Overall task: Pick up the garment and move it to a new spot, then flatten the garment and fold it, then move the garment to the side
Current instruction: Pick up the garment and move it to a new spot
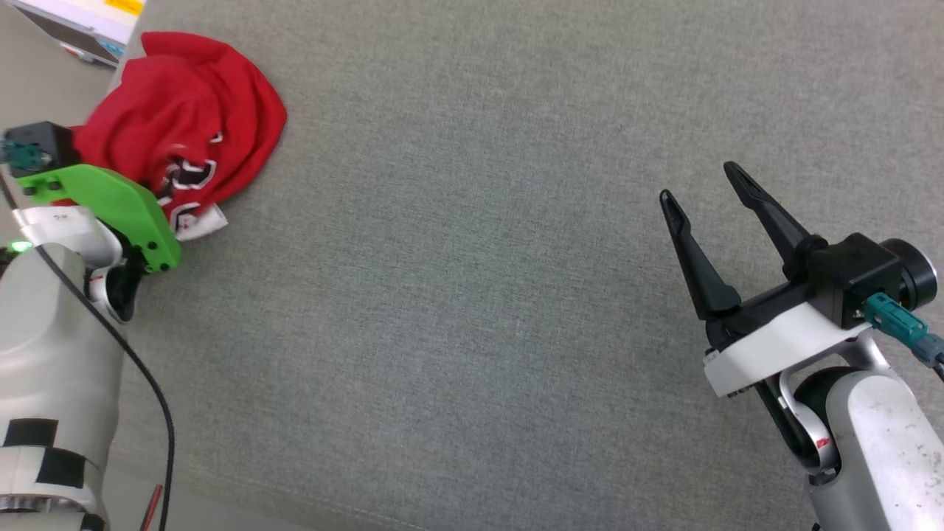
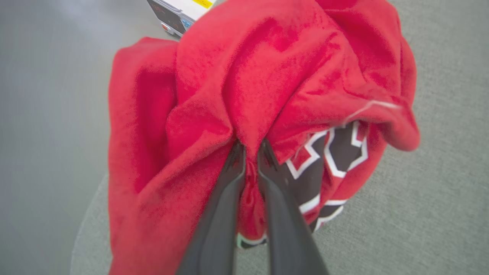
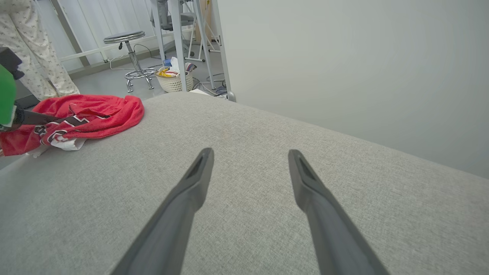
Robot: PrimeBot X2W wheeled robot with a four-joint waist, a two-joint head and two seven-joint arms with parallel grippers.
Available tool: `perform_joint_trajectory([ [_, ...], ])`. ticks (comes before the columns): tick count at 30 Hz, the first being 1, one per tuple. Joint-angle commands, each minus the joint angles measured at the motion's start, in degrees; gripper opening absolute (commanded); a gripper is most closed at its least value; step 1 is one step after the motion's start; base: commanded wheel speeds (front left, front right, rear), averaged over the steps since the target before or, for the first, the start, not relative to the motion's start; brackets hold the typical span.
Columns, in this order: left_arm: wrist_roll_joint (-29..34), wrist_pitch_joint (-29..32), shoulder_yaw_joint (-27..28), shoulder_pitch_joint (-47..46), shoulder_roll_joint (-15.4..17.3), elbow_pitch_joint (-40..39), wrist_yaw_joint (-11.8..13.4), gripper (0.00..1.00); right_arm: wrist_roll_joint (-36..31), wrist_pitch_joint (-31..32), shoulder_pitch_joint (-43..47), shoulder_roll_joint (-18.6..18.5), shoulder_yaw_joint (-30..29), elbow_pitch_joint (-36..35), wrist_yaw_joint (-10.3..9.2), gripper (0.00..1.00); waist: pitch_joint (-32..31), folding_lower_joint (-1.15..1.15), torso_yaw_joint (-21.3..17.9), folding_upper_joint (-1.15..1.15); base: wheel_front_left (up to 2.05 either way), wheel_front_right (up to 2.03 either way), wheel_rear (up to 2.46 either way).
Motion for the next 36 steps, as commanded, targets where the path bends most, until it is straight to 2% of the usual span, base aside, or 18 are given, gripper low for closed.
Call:
perform_joint_trajectory([
  [1, 1.3, -3.0, -0.3, -0.3, 1.1, -0.5, 0.8, 0.0, 0.3, -0.7, 1.0, 0.4, -0.4, 0.4, -0.04, 1.0, -3.1, 0.0, 0.6, 0.0, 0.0, 0.0, 0.0],
  [9, 4.3, -15.5, -2.0, -3.0, 2.3, -3.2, 1.8, 0.0, 0.8, -2.8, 3.8, 3.1, -2.1, 2.5, -0.04, 1.0, -9.6, 0.0, 0.4, 0.0, 0.0, 0.0, 0.0],
  [15, 5.4, -19.3, -3.7, -3.4, 1.0, -6.1, 1.4, 0.0, 0.8, -4.2, 6.4, 5.4, -4.3, 3.9, -0.04, 1.0, -14.1, 0.0, -1.6, 0.0, 0.0, 0.0, 0.0],
  [20, 5.8, -19.0, -5.7, -1.8, -1.4, -9.3, 0.9, 0.0, 0.5, -4.8, 8.7, 6.9, -6.5, 4.3, -0.04, 1.0, -16.9, 0.0, -4.5, 0.0, 0.0, 0.0, 0.0],
  [26, 5.2, -16.9, -8.6, 3.0, -5.6, -14.3, -0.3, 0.0, -0.1, -4.7, 10.8, 8.0, -8.0, 3.9, -0.04, 1.0, -18.9, 0.0, -10.0, 0.0, 0.0, 0.0, 0.0],
  [36, 3.8, -14.0, -16.4, 15.0, -14.2, -23.1, -1.9, 0.0, -0.5, -4.0, 12.8, 9.1, -10.2, 2.3, -0.04, 1.0, -17.4, 0.0, -19.4, 0.0, 0.0, 0.0, 0.0],
])
